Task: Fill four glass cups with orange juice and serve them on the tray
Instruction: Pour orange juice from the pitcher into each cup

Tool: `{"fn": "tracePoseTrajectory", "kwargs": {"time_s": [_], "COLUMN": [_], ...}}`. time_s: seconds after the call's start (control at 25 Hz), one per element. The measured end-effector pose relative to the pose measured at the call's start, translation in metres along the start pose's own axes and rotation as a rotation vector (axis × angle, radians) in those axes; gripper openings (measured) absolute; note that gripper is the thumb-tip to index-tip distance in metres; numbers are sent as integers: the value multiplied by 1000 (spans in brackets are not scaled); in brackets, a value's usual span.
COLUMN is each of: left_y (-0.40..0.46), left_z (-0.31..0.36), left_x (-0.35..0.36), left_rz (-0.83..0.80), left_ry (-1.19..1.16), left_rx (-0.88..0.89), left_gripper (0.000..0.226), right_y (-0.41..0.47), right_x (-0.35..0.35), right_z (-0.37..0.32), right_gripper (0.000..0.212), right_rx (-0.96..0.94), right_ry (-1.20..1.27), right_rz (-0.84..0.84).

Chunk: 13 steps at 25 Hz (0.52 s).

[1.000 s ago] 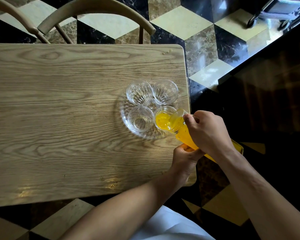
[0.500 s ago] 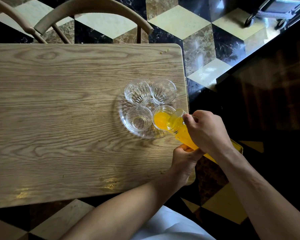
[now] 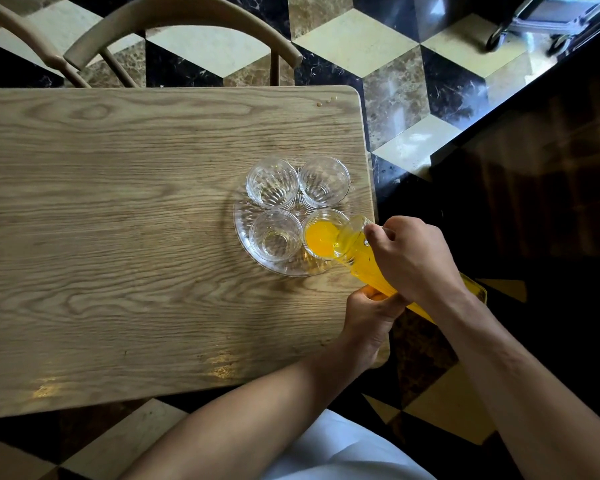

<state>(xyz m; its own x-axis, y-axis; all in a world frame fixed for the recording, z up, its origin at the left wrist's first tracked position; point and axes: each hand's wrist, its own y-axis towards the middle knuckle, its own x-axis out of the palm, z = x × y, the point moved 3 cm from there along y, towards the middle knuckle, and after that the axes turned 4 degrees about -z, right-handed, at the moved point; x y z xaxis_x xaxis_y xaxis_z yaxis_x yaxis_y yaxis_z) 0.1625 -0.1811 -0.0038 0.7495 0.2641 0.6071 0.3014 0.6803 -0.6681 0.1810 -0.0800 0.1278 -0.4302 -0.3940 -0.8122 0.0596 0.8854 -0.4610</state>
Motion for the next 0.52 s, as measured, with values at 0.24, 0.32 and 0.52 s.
{"fn": "tracePoseTrajectory", "kwargs": {"time_s": [0.24,0.32,0.52], "left_y": [3,4,6], "left_z": [-4,-4,-9], "left_x": [-3,-4,-4], "left_rz": [4,4,41], "left_ry": [39,38,39], "left_rx": [4,-6,-16], "left_gripper": [77,77,82], "right_y": [0,0,-1], "right_x": [1,1,1], "right_z": [-1,-2,-2], "right_gripper": [49,49,48], "right_rx": [5,9,20], "right_ry": [-13,-15,-25], "right_rz": [-9,-16,-18]}}
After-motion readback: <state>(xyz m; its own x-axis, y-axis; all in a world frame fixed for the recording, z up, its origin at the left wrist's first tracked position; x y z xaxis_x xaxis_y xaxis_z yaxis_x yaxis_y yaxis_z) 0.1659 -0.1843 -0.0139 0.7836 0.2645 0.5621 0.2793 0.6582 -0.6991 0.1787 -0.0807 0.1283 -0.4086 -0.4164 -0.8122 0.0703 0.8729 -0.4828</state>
